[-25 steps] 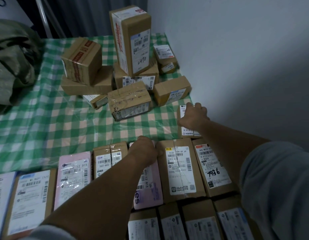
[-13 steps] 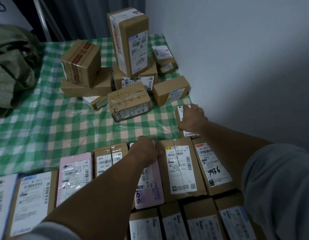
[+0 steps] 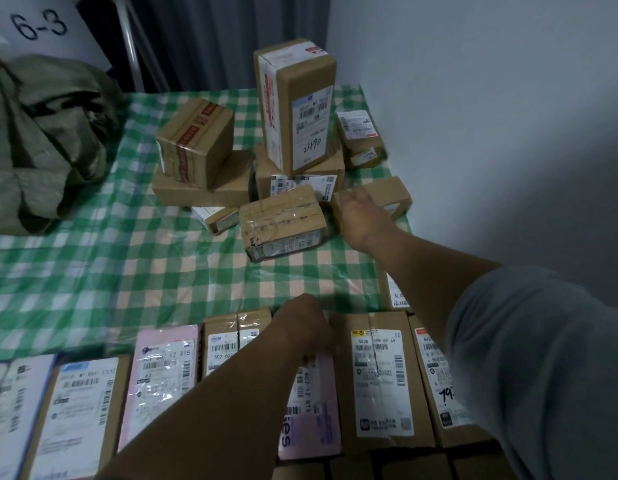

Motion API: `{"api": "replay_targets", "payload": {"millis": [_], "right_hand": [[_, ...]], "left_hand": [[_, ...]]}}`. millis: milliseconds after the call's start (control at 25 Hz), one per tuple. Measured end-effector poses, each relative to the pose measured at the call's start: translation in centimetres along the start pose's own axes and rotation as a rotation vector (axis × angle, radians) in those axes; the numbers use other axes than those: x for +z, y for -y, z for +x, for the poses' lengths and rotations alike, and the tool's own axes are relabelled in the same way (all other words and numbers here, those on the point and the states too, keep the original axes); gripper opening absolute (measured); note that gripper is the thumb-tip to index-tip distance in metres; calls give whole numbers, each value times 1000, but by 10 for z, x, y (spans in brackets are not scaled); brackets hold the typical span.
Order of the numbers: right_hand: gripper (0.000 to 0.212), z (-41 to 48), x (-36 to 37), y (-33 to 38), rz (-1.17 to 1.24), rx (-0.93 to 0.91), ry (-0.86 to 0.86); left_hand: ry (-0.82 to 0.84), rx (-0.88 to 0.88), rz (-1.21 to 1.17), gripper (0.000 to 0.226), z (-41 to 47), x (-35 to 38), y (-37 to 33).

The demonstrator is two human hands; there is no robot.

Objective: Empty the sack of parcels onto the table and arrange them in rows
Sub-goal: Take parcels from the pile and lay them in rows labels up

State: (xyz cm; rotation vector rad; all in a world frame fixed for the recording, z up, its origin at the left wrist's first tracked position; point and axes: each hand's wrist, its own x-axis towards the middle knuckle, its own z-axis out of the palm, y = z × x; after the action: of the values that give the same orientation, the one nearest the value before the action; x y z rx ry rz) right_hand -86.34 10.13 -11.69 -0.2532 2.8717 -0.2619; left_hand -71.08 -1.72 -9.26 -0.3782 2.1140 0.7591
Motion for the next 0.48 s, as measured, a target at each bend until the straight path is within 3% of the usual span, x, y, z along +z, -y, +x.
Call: {"api": "replay_targets", "payload": {"millis": [160,480], "right_hand": [[85,14,8,6,-110,-1,18],[72,-6,-13,2,-397,-132,-39]], "left_hand": [[-36,-2,-31,46,-1,-4,3],[-68,32,30,56,-9,1,5]]}}
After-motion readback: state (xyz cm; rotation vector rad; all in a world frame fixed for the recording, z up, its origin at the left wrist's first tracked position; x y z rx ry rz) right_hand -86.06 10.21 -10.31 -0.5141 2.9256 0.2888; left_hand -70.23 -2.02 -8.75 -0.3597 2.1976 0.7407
